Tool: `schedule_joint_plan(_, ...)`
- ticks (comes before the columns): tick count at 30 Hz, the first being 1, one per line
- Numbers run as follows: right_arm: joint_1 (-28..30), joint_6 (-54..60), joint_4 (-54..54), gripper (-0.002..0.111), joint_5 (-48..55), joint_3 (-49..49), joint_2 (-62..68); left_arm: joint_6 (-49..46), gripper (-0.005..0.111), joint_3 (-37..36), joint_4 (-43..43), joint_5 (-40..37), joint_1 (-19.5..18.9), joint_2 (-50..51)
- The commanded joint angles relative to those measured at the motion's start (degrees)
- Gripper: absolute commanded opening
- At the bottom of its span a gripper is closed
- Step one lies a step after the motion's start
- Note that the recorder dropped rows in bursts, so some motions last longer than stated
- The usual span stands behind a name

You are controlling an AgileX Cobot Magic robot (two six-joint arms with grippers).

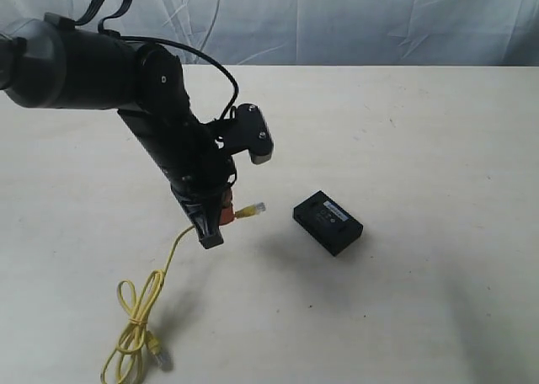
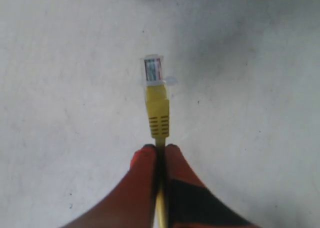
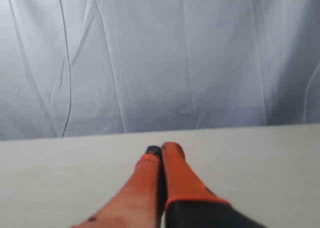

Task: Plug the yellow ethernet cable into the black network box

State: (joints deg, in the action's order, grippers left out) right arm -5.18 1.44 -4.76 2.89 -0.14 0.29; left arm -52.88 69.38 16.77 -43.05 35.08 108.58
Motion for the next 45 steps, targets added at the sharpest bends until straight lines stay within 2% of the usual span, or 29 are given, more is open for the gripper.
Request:
schedule_joint_plan(1,-0.2,0.0,0.2,0.0,-8.1,0.1,-0.3,0.0,0.0,-0.3,0.6,-0.5,0.5,0.1)
schedule_joint_plan(6,-0.2,0.4,0.2,0.0,-16.8,0.1,-0.3,0.0,0.0,-0.3,0.8,-0.7,0.5,0.1)
schedule_joint_plan(8,-0.2,0.5,-1.5,0.0,-15.9,0.1,-0.3,0.0,0.0,-0.3,1.5,-0.7,0.5,0.1)
schedule_joint_plan(10,-0.2,0.5,-7.2,-0.001,-9.8,-1.4,2.4,0.0,0.0,0.0,2.3,-1.2,0.5,0.1)
schedule_joint_plan(12,-0.2,0.5,-9.7,-0.001,-2.9,-6.2,10.6,0.4,0.0,1.9,2.7,-3.5,0.5,0.1)
schedule_joint_plan(15,-0.2,0.5,-10.0,-0.001,13.0,-20.1,31.9,4.2,0.0,5.2,2.9,-5.8,0.5,0.1)
schedule_joint_plan(18,-0.2,0.9,-11.3,-0.001,19.5,-30.5,49.6,4.6,0.0,5.5,2.7,-6.5,0.5,0.2)
schedule_joint_plan(20,-0.6,10.0,-19.2,-0.001,22.3,-37.8,66.3,7.7,0.0,5.5,0.7,-7.3,0.5,0.8)
schedule_joint_plan(23,-0.6,28.4,-33.0,-0.001,28.3,-43.9,82.8,11.0,0.0,5.5,0.2,-7.8,0.6,1.1)
schedule_joint_plan(26,-0.6,43.8,-46.5,-0.001,36.5,-51.1,96.9,16.9,0.0,5.5,-5.7,-7.2,4.3,1.8)
schedule_joint_plan(30,-0.6,50.0,-50.9,-0.001,40.0,-55.2,103.5,17.2,0.0,5.5,-4.8,-4.0,6.4,3.5)
schedule_joint_plan(39,-0.6,63.6,-62.7,-0.001,41.4,-56.1,111.5,17.2,0.0,5.6,-1.6,0.1,6.8,8.1)
schedule_joint_plan(45,-0.6,66.1,-65.8,-0.001,42.5,-56.1,114.4,16.9,0.0,5.6,1.1,3.2,6.8,8.2)
